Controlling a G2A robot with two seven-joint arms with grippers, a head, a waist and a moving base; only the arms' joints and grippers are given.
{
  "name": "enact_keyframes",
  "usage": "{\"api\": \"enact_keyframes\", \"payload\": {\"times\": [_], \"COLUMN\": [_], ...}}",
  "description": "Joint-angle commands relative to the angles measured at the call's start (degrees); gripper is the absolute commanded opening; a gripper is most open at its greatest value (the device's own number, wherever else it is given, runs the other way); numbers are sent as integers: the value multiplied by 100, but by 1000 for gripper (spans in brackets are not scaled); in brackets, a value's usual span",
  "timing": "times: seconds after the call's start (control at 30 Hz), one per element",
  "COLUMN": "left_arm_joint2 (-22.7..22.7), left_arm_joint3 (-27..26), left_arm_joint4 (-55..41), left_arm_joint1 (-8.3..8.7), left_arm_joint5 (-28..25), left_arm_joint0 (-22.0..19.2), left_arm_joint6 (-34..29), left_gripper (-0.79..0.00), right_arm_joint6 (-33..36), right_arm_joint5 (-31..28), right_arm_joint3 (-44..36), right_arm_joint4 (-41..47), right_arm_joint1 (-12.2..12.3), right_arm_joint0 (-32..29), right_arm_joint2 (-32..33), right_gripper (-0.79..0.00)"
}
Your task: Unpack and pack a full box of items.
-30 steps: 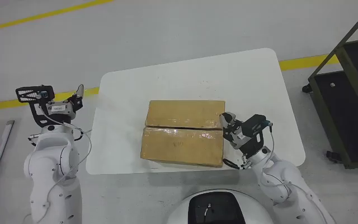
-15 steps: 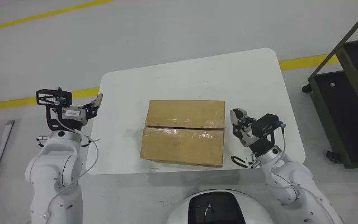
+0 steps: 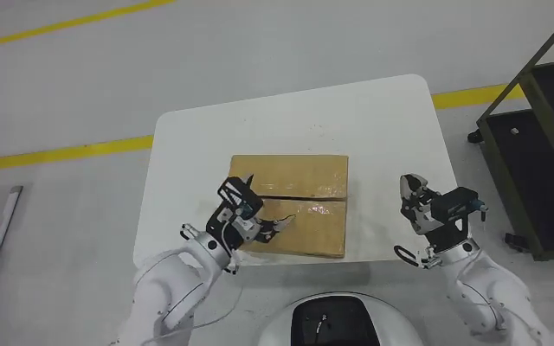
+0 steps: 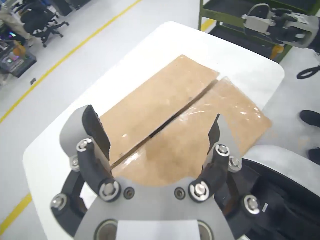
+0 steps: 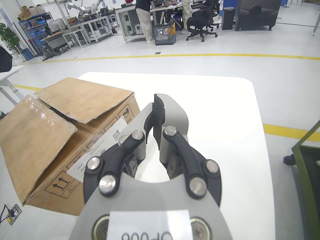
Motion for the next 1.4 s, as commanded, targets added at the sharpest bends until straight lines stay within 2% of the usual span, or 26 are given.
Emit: {"api": "enact_keyframes", "payload": {"times": [0.0,0.2,0.53,0.63,1.0,1.1,1.2,1.37], "left_arm_joint2": [287,806,1140,1130,1130,1185,1190,1309], "left_arm_joint3": [113,502,1083,1240,1240,1124,1156,1215], "left_arm_joint4": [211,1011,2154,2035,2035,2050,2108,3098], "left_arm_joint1": [-10,-32,-38,-50,-50,-59,-65,-7], "left_arm_joint5": [-188,-729,-1231,-1119,-1119,-940,-929,-1571], "left_arm_joint0": [-170,-825,-1594,-1604,-1604,-1489,-1570,-1829], "left_arm_joint6": [23,175,562,679,679,719,759,742], "left_gripper": [0,0,0,0,0,0,0,0], "right_arm_joint6": [-11,-44,-76,-96,-119,-120,-125,-134], "right_arm_joint5": [6,68,161,176,198,215,216,255], "right_arm_joint3": [-48,-186,-283,-279,-278,-280,-278,-267], "right_arm_joint4": [15,57,120,123,187,219,222,209], "right_arm_joint1": [7,27,47,53,74,80,85,92], "right_arm_joint0": [-77,-262,-368,-384,-433,-458,-467,-459], "right_arm_joint2": [37,132,145,147,122,126,107,69], "right_gripper": [-785,-785,-785,-785,-785,-785,-785,-785]}}
